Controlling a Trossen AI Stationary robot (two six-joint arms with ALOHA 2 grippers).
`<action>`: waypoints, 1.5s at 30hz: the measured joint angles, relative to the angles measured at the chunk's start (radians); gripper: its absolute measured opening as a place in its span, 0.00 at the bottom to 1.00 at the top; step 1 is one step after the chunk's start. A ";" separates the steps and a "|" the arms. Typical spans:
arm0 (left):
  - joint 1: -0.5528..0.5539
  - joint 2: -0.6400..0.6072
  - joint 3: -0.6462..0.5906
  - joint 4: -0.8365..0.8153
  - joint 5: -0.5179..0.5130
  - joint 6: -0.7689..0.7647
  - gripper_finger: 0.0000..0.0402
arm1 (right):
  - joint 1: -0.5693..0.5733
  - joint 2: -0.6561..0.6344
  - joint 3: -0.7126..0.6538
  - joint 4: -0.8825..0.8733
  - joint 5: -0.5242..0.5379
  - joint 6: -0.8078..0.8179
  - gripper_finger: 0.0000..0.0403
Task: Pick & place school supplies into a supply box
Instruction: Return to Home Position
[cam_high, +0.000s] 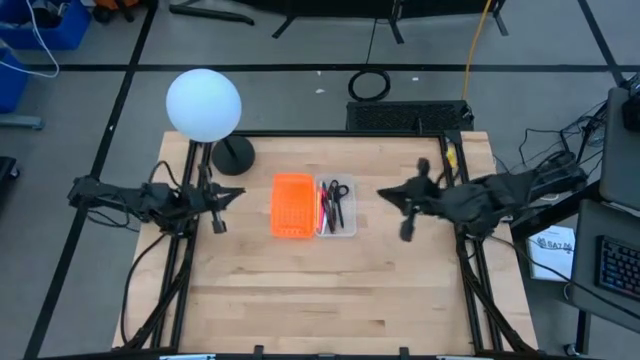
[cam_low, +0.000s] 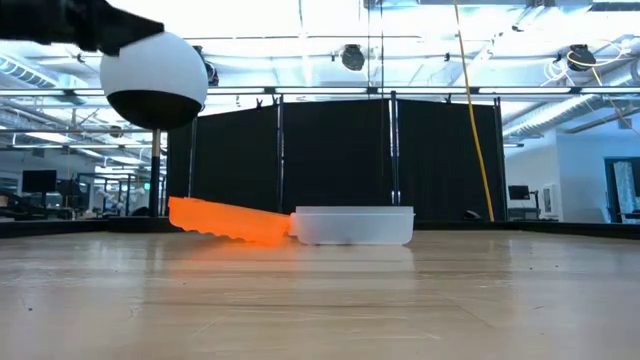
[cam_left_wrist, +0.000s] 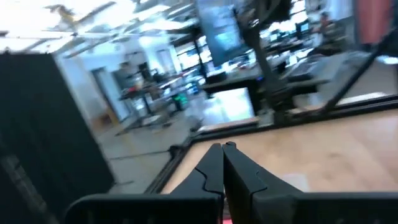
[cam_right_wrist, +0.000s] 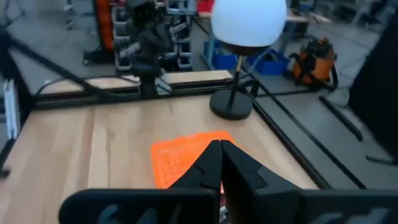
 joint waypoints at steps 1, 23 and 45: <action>-0.005 -0.014 0.008 -0.012 0.022 0.012 0.01 | 0.011 -0.032 -0.040 0.016 -0.001 -0.022 0.00; 0.073 -0.151 -0.187 0.317 0.272 0.004 0.00 | -0.200 -0.804 -0.959 0.626 -0.495 -0.131 0.00; 0.238 -0.147 -0.258 0.026 0.328 -0.105 0.00 | -0.200 -1.034 -1.172 0.643 -0.427 -0.201 0.00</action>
